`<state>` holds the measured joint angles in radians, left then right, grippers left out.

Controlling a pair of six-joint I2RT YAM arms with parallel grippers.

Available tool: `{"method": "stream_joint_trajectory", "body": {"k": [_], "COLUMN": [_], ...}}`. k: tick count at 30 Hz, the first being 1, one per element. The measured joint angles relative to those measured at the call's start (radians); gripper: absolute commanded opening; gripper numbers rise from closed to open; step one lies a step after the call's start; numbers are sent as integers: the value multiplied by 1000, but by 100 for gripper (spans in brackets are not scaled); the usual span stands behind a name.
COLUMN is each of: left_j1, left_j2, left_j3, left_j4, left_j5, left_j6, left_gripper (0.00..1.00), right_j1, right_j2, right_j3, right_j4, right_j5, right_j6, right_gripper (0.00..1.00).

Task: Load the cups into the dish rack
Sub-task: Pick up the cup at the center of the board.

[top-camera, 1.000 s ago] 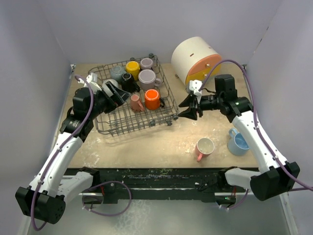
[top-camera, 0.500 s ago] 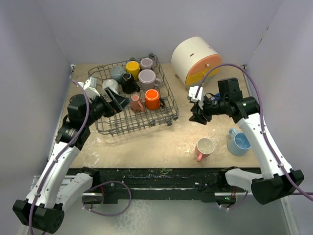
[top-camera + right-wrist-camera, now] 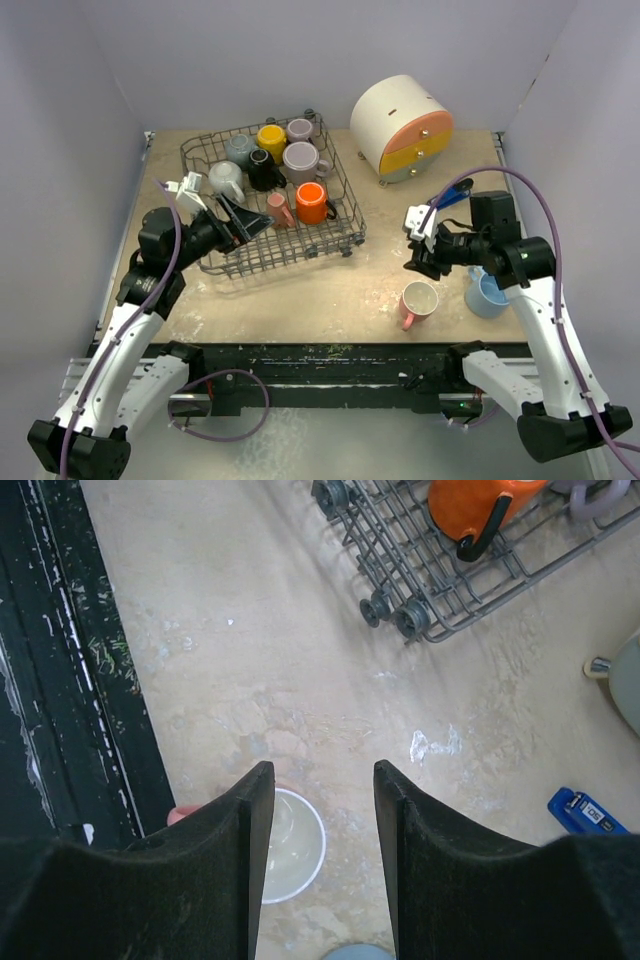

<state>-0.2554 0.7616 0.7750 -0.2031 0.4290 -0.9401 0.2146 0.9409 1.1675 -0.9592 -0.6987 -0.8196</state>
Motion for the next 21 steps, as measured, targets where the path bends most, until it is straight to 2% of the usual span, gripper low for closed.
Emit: {"method": "stream_joint_trajectory", "body": {"k": [5,18,21], "left_j1": [0,0,0], "left_j2": [-2,-35,-20], "left_j3": [0,-2,-3], "left_j4": [-15,-20,-16], "left_j5": [18,-3,-7], "left_j6": [-15,-36,-36], "left_gripper": [100,100,100], "right_j1": [-6,-8,-8], "right_j2": [-17,8,23], "right_j3": [-43,-92,-92], "right_j4": [1,0,-1], "right_j5": [6,174,186], "right_j6": [-11,-10,-13], "right_gripper": [47,47,52]}}
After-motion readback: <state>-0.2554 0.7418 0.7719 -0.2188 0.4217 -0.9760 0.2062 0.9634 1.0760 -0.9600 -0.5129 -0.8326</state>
